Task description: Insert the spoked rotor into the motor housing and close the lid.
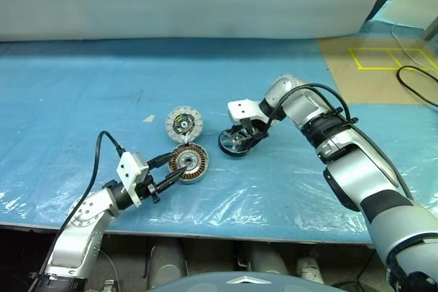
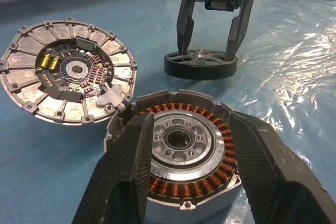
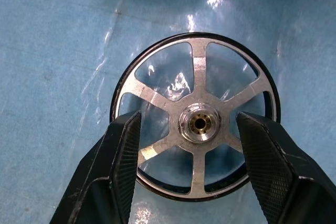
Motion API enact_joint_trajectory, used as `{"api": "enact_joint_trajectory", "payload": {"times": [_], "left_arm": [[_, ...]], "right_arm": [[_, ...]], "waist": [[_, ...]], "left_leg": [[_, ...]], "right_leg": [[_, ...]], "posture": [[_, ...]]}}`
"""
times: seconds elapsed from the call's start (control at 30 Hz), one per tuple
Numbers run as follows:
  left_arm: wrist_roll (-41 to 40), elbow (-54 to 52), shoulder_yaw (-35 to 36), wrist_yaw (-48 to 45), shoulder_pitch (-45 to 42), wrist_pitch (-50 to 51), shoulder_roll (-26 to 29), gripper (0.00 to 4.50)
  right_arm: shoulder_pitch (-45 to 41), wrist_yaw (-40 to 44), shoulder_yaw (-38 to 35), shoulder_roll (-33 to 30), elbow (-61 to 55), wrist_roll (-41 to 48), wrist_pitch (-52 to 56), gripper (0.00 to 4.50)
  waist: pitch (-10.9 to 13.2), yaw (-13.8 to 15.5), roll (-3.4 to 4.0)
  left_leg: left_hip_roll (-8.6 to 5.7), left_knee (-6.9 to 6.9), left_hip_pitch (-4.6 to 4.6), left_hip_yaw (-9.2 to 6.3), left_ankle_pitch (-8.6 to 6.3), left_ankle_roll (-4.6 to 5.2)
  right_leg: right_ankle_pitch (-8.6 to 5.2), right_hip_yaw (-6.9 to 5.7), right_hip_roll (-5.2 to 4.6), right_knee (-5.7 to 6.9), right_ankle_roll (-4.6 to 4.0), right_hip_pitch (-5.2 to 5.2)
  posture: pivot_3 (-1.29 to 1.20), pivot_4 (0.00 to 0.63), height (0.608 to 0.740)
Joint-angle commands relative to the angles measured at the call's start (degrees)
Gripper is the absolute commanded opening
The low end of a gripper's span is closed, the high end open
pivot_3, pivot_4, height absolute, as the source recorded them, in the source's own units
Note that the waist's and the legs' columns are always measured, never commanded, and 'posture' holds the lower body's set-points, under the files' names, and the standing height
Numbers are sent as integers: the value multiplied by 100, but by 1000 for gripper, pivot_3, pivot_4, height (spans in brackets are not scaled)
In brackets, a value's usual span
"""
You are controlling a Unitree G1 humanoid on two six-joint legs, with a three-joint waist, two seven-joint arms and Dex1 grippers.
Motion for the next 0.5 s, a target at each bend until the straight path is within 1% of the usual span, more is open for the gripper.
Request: {"api": "enact_joint_trajectory", "payload": {"times": [0.03,0.2,0.3,0.37,0.4,0.5], "left_arm": [[21,14,-1,-30,-13,-164,-2,2384],[34,104,6,-54,-65,-233,-7,2384],[27,136,13,-64,-86,-259,-4,2384],[14,139,24,-70,-86,-265,4,2384],[0,131,38,-74,-84,-262,12,2384],[-48,98,84,-86,-81,-239,40,2384]], "right_arm": [[66,147,-18,6,-132,-14,-44,2960],[193,214,-5,-14,-358,-12,-6,2960],[227,308,-31,-25,-545,58,35,2432],[233,326,-61,-53,-726,100,62,1847],[214,338,-85,-62,-819,129,108,1650],[137,258,-145,-69,-959,156,110,1650]], "waist": [[0,-3,0],[-1,2,-1],[-1,0,-1],[-2,-3,-4],[-3,-3,-4],[-2,-4,-4]], "left_leg": [[0,0,0,0,0,0],[-1,0,1,0,0,0],[0,1,2,0,0,0],[0,1,6,0,0,0],[0,1,11,0,0,0],[0,1,13,0,0,0]], "right_leg": [[0,0,0,0,0,0],[0,0,0,0,0,1],[0,1,0,1,0,1],[0,1,0,3,0,4],[0,1,0,3,0,8],[0,2,0,3,0,10]], "posture": [[0,150,740],[0,150,740],[0,150,740],[0,150,740],[0,150,740],[0,150,740]]}}
